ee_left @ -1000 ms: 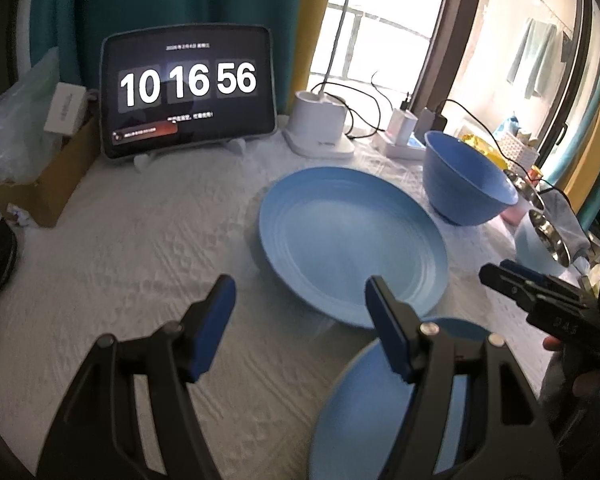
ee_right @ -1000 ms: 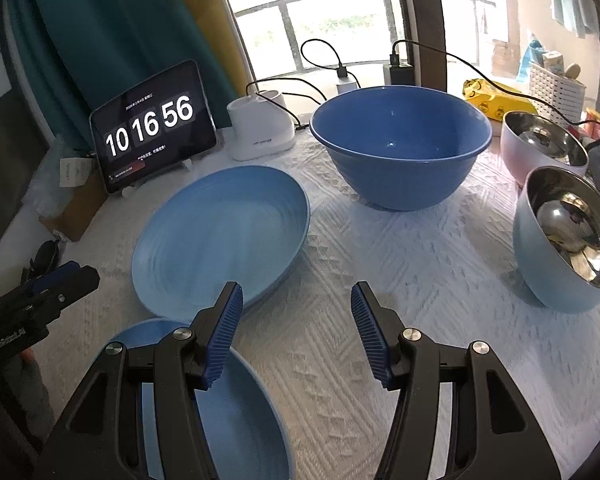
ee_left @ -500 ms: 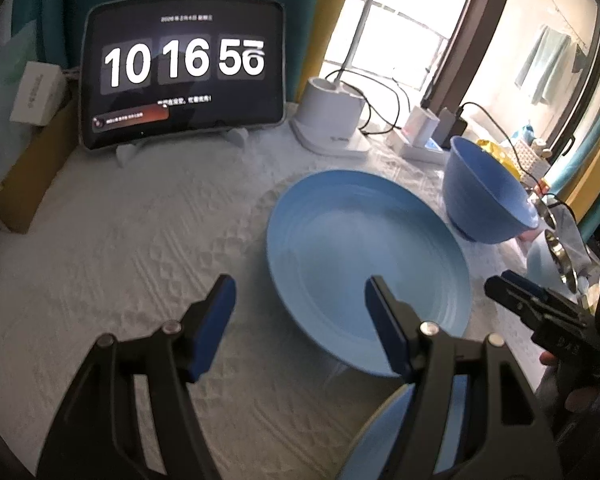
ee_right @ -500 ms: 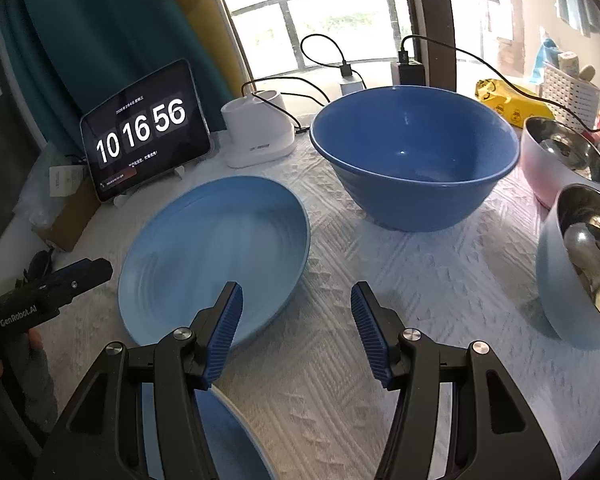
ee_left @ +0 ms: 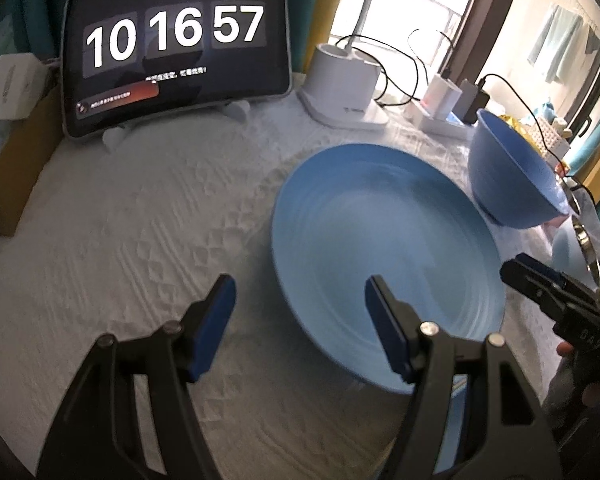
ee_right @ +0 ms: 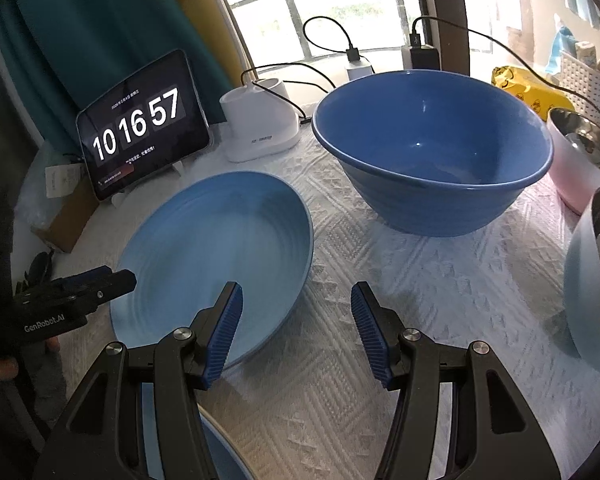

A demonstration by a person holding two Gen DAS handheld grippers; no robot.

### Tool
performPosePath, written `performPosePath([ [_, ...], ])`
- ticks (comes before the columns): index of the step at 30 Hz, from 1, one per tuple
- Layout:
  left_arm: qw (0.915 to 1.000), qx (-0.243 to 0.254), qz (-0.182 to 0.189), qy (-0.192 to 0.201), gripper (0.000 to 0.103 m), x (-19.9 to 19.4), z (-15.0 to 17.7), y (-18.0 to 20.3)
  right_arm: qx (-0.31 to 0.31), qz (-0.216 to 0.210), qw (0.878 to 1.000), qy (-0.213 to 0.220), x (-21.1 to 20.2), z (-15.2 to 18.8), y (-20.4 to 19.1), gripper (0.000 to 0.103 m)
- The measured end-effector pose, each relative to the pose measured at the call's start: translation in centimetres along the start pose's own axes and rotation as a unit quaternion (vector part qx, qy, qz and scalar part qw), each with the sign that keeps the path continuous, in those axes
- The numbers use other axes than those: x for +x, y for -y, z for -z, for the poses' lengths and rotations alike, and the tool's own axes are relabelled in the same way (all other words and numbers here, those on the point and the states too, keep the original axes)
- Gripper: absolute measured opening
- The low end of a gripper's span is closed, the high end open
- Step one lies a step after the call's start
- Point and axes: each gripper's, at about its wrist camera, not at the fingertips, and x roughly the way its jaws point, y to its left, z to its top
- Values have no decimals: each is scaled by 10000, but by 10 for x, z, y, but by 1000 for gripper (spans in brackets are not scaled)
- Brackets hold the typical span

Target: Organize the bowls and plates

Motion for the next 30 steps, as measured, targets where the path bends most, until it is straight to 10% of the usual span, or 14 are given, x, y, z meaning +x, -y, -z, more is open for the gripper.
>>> performPosePath([
  [24,9985,361,-399,-54,67,14,-2,4,96,-86,9990,-431,27,-7,8,59],
  [30,9967,584,-563,-15,52,17,-3,11,-116,-81,9988,-470,29,-9,0,48],
])
